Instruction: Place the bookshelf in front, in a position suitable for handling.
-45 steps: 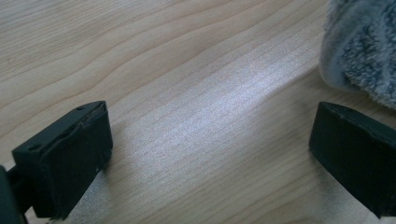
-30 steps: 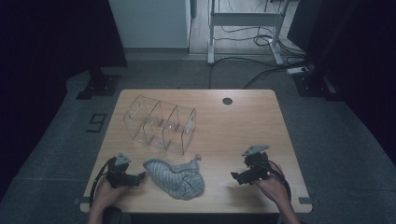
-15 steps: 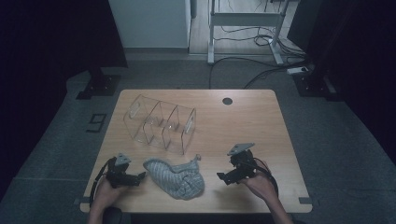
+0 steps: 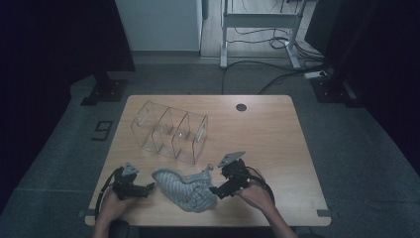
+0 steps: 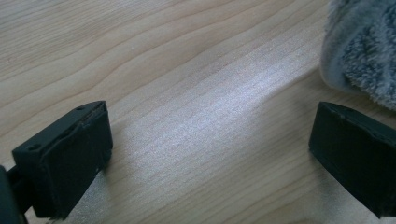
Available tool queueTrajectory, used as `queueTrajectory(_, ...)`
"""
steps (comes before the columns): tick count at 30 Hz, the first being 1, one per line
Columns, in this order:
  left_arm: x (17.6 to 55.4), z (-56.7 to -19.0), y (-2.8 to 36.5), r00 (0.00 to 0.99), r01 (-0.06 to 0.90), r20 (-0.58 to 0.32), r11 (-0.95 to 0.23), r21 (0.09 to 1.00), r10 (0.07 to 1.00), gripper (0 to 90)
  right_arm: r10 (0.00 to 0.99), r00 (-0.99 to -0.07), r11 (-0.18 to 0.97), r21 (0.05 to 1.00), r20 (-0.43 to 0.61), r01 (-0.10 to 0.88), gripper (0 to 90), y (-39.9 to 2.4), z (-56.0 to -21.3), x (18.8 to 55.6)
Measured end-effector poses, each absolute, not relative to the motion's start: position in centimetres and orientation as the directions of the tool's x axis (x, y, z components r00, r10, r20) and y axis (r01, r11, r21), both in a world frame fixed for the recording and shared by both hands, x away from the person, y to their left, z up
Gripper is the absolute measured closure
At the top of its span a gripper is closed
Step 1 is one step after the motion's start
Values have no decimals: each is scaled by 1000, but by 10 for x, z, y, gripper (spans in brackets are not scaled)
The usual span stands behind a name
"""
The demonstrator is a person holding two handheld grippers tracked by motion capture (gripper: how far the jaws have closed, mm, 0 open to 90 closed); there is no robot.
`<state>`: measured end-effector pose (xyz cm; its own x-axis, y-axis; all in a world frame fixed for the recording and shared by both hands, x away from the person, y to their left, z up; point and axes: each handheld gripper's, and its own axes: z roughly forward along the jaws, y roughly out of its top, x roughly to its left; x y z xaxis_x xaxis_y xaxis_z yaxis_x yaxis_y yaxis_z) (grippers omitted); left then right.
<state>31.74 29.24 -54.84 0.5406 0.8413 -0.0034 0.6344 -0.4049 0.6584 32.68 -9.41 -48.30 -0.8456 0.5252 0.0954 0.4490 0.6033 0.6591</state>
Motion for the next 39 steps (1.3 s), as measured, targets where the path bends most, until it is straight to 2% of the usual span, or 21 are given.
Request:
queueTrajectory(21, 317, -548, 292, 541, 634, -3, -405, 659, 841, 0, 392, -912, 694, 614, 117, 377, 0, -14, -507, 328)
queueTrajectory(28, 317, -548, 292, 541, 634, -3, -405, 659, 841, 0, 389, -915, 710, 598, 105, 371, 26, 0, -520, 330)
queueTrajectory(31, 317, -548, 292, 541, 634, -3, -405, 659, 841, 0, 396, -915, 725, 584, 79, 365, 112, 4, -525, 329)
queueTrajectory(33, 317, -548, 292, 541, 634, -4, -405, 658, 841, 0, 398, -915, 730, 582, 63, 358, 202, 4, -529, 328)
queueTrajectory(34, 317, -548, 292, 541, 634, -4, -405, 658, 841, 0, 398, -915, 730, 582, 63, 358, 202, 4, -529, 328)
queueTrajectory(35, 317, -548, 292, 541, 634, -3, -405, 659, 841, 0, 400, -916, 737, 580, 39, 347, 305, 4, -530, 327)
queueTrajectory(39, 317, -548, 292, 541, 634, -3, -405, 659, 841, 0, 404, -914, 744, 568, 38, 353, 463, 4, -527, 326)
